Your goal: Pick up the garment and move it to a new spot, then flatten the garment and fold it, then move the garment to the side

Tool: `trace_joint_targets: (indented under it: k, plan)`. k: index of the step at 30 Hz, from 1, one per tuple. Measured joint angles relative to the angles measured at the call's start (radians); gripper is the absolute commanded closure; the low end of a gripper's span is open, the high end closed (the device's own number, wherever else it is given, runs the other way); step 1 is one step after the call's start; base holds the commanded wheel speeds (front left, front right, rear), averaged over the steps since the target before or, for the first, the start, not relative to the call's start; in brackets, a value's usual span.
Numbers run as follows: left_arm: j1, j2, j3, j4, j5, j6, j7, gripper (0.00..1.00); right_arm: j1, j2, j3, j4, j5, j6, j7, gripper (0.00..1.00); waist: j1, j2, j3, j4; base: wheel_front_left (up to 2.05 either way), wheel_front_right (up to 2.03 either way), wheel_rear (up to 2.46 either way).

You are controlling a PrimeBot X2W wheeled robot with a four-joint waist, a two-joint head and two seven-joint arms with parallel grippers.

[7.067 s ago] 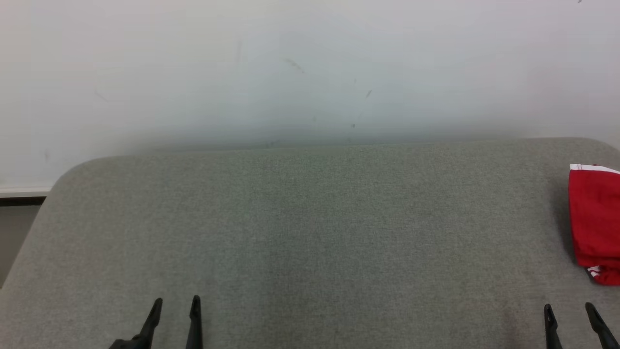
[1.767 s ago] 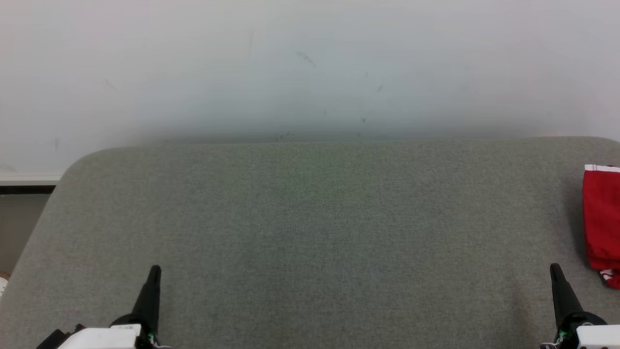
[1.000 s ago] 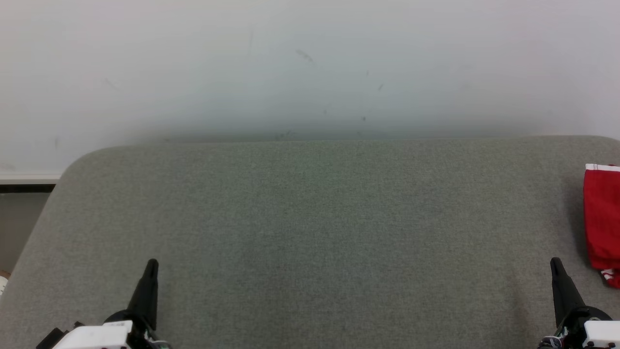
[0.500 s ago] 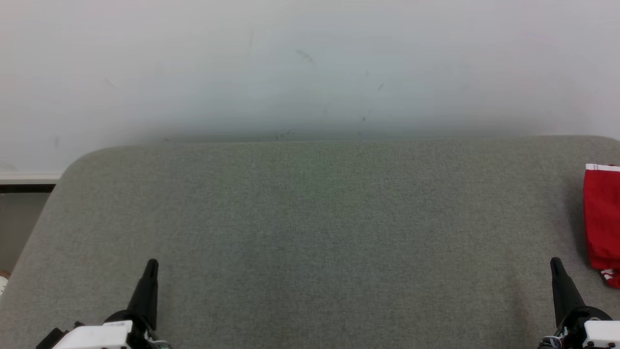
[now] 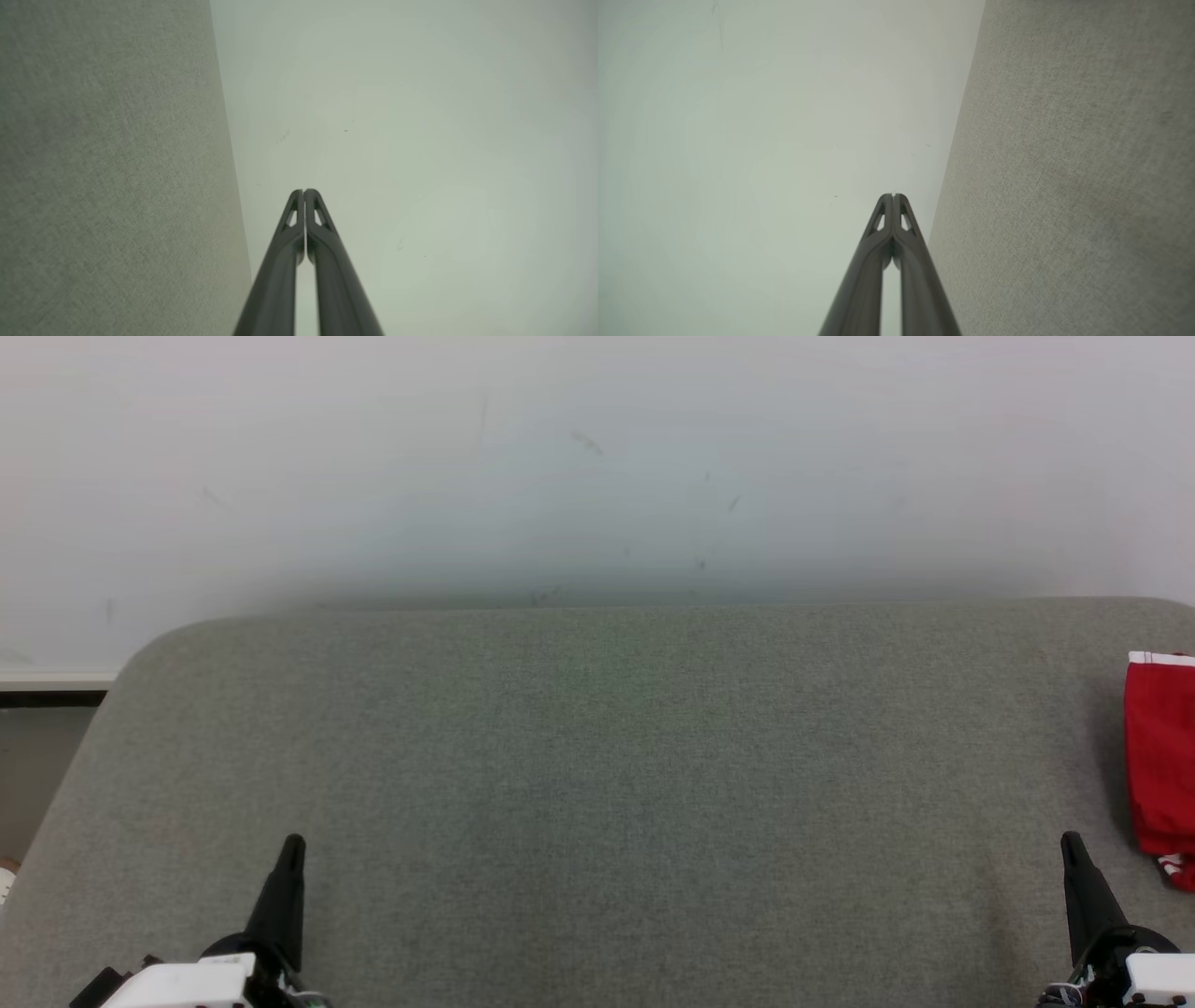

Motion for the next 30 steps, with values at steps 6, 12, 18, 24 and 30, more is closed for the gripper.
trace_joint_targets:
  k: [6,12,18,24,30]
  plan:
    - [0.0,0.0,0.0,0.0,0.0,0.0,0.0,1.0,0.0,0.0,0.0,0.0,0.0,0.0,0.0,1.0,0.0,0.0,0.0,0.0,0.0,0.0,0.0]
    - [0.0,0.0,0.0,0.0,0.0,0.0,0.0,1.0,0.0,0.0,0.0,0.0,0.0,0.0,0.0,1.0,0.0,0.0,0.0,0.0,0.0,0.0,0.0]
    - [0.0,0.0,0.0,0.0,0.0,0.0,0.0,1.0,0.0,0.0,0.0,0.0,0.0,0.0,0.0,1.0,0.0,0.0,0.0,0.0,0.0,0.0,0.0]
    - [0.0,0.0,0.0,0.0,0.0,0.0,0.0,1.0,0.0,0.0,0.0,0.0,0.0,0.0,0.0,1.0,0.0,0.0,0.0,0.0,0.0,0.0,0.0]
    - [0.0,0.0,0.0,0.0,0.0,0.0,0.0,1.0,0.0,0.0,0.0,0.0,0.0,0.0,0.0,1.0,0.0,0.0,0.0,0.0,0.0,0.0,0.0]
